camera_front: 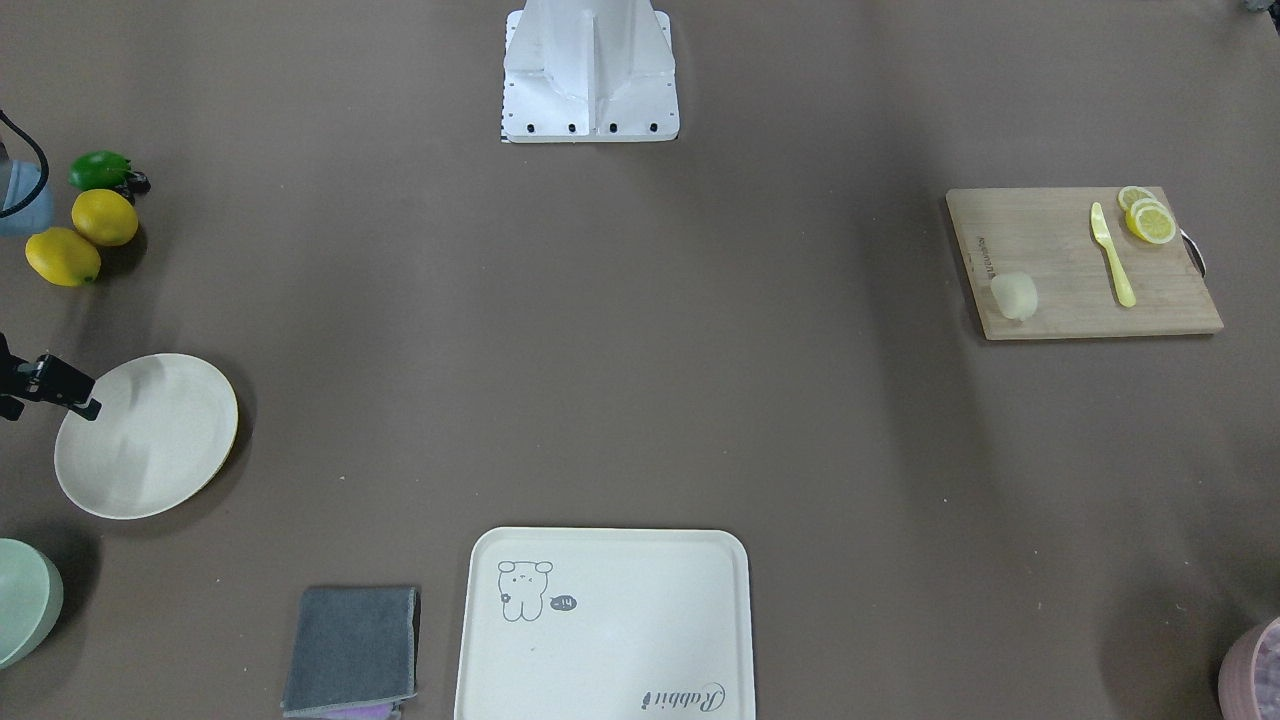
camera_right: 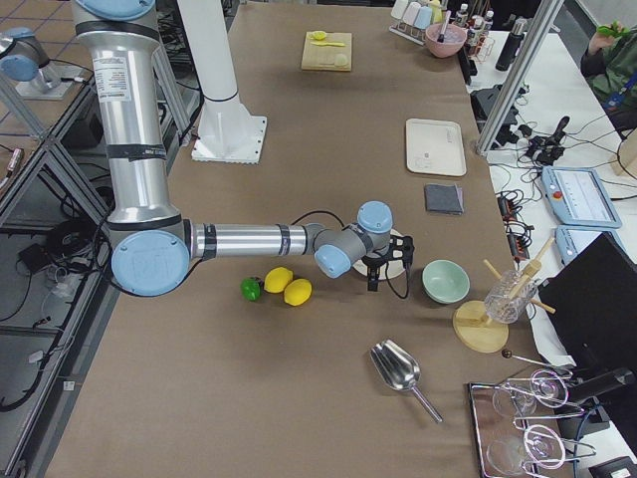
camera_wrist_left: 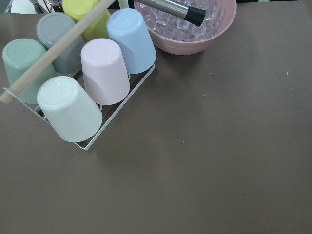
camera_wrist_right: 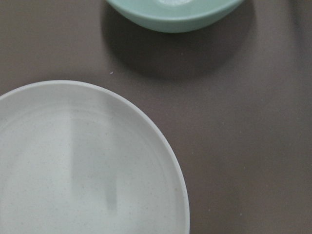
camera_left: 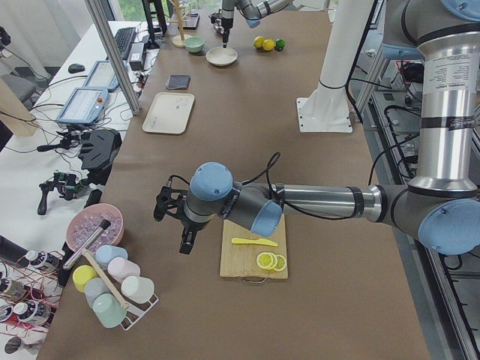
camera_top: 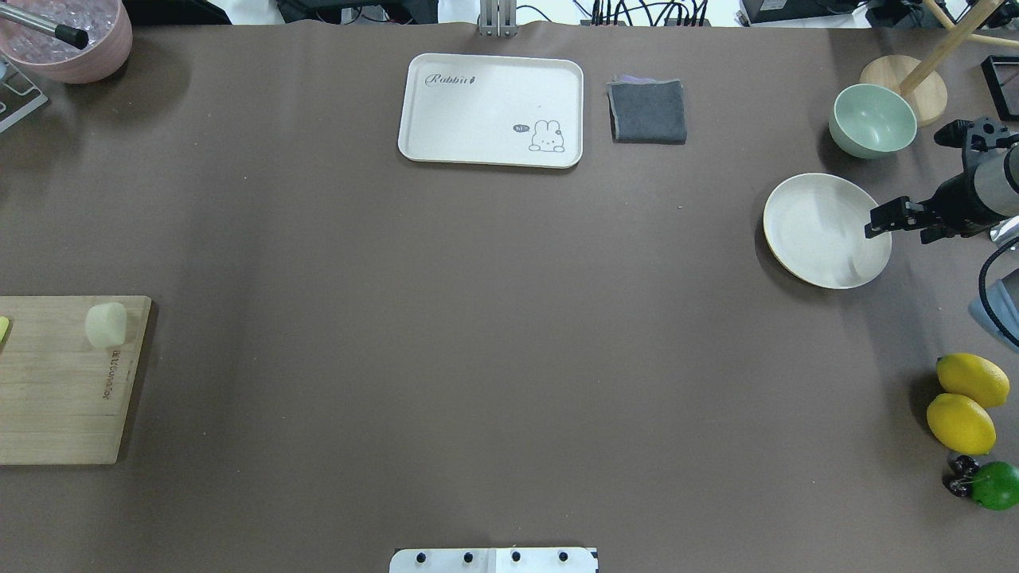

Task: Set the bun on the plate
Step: 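Reach the right gripper to the rim of the white plate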

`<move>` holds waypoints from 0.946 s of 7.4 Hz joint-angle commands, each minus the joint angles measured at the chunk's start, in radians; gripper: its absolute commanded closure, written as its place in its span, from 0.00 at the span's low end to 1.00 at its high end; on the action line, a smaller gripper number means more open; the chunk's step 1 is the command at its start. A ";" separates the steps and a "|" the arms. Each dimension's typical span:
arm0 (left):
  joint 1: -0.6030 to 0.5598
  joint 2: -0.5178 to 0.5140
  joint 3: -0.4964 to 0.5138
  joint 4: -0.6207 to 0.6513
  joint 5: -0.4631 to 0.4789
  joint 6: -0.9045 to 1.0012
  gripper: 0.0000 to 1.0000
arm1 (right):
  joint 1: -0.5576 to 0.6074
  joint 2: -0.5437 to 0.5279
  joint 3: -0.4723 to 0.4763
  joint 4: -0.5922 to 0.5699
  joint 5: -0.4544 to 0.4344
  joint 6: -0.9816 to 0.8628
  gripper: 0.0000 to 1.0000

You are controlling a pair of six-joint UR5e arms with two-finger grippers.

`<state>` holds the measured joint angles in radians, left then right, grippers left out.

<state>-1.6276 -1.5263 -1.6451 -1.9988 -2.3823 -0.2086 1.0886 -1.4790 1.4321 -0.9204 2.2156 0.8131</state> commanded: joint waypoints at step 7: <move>0.000 -0.009 -0.002 0.002 0.000 0.000 0.02 | -0.032 -0.003 0.001 0.000 -0.031 0.004 1.00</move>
<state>-1.6275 -1.5348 -1.6473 -1.9973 -2.3823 -0.2086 1.0556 -1.4822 1.4309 -0.9204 2.1821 0.8164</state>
